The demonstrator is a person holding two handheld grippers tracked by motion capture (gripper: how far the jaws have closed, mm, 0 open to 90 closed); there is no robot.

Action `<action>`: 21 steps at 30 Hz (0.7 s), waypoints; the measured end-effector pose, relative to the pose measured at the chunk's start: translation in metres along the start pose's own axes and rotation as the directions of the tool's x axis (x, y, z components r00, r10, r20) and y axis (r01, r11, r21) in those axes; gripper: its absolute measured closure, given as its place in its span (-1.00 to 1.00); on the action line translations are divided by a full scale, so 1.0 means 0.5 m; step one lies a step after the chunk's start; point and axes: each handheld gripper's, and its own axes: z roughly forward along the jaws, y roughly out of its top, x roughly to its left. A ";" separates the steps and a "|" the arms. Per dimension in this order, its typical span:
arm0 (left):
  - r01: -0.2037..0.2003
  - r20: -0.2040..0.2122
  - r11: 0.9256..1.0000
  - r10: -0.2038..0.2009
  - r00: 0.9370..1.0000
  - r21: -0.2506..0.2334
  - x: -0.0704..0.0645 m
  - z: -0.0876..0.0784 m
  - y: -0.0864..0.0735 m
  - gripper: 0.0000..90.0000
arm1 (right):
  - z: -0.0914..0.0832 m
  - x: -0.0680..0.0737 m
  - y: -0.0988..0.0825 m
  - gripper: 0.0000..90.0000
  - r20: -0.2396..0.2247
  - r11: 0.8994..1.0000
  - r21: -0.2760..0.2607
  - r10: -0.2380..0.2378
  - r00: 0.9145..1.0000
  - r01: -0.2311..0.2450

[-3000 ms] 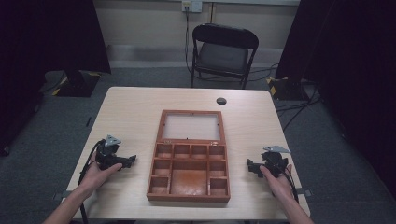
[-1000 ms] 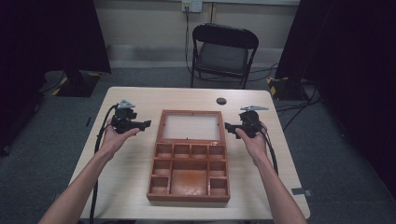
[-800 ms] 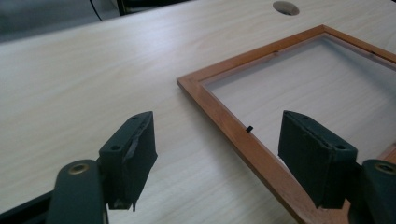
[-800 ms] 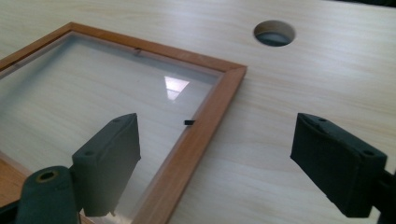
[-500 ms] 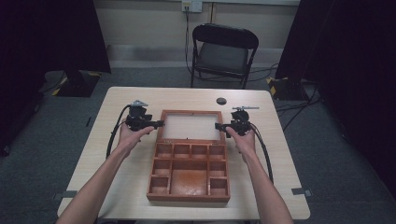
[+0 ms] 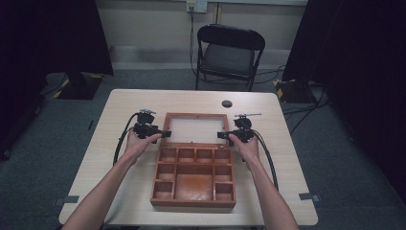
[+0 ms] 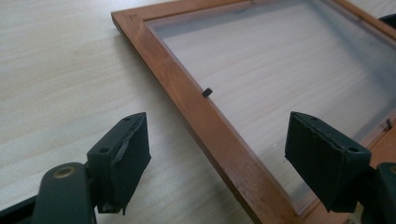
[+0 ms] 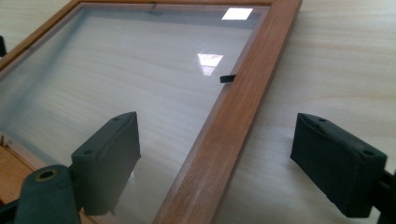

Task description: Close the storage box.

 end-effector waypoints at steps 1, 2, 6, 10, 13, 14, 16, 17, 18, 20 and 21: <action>0.000 0.006 1.000 0.000 1.000 -0.009 -0.001 0.002 -0.003 -0.53 | 0.002 0.000 0.000 -0.68 -0.007 1.000 0.003 0.010 1.000 -0.010; 0.006 0.010 1.000 -0.006 1.000 -0.014 -0.001 0.003 -0.005 -0.54 | 0.003 -0.001 0.000 -0.68 -0.017 1.000 0.008 0.012 1.000 -0.012; 0.035 0.017 0.999 -0.035 0.999 -0.008 0.003 0.006 -0.006 -0.57 | 0.007 0.005 0.001 -0.68 -0.030 1.000 0.018 0.021 0.999 -0.020; 0.032 0.023 0.999 -0.032 0.999 -0.006 0.000 0.008 -0.005 -0.60 | 0.014 0.011 0.001 -0.68 -0.046 1.000 0.014 0.017 0.999 -0.016; 0.046 0.035 0.999 -0.046 0.998 -0.001 0.002 0.010 -0.005 -0.59 | 0.022 0.019 -0.001 -0.71 -0.059 1.000 0.005 0.016 0.998 -0.016; 0.053 0.042 0.999 -0.054 0.998 0.005 0.004 0.011 -0.005 -0.60 | 0.024 0.020 -0.002 -0.72 -0.061 1.000 0.006 0.021 0.998 -0.021; 0.066 0.053 0.998 -0.067 0.996 0.012 0.007 0.012 -0.005 -0.60 | 0.027 0.018 -0.002 -0.72 -0.076 0.999 0.009 0.037 0.996 -0.037; 0.071 0.056 0.997 -0.071 0.996 0.011 0.008 0.013 -0.005 -0.60 | 0.029 0.016 -0.003 -0.71 -0.085 0.999 0.013 0.050 0.995 -0.049; 0.078 0.057 0.997 -0.079 0.995 0.014 0.009 0.014 -0.005 -0.61 | 0.030 0.014 -0.003 -0.71 -0.094 0.998 0.017 0.059 0.994 -0.057; 0.088 0.065 0.996 -0.088 0.994 0.015 0.012 0.015 -0.006 -0.65 | 0.031 0.011 -0.003 -0.71 -0.107 0.997 0.022 0.073 0.992 -0.071; 0.089 0.071 0.996 -0.090 0.993 0.018 0.014 0.016 -0.007 -0.65 | 0.032 0.011 -0.003 -0.71 -0.109 0.997 0.022 0.070 0.992 -0.068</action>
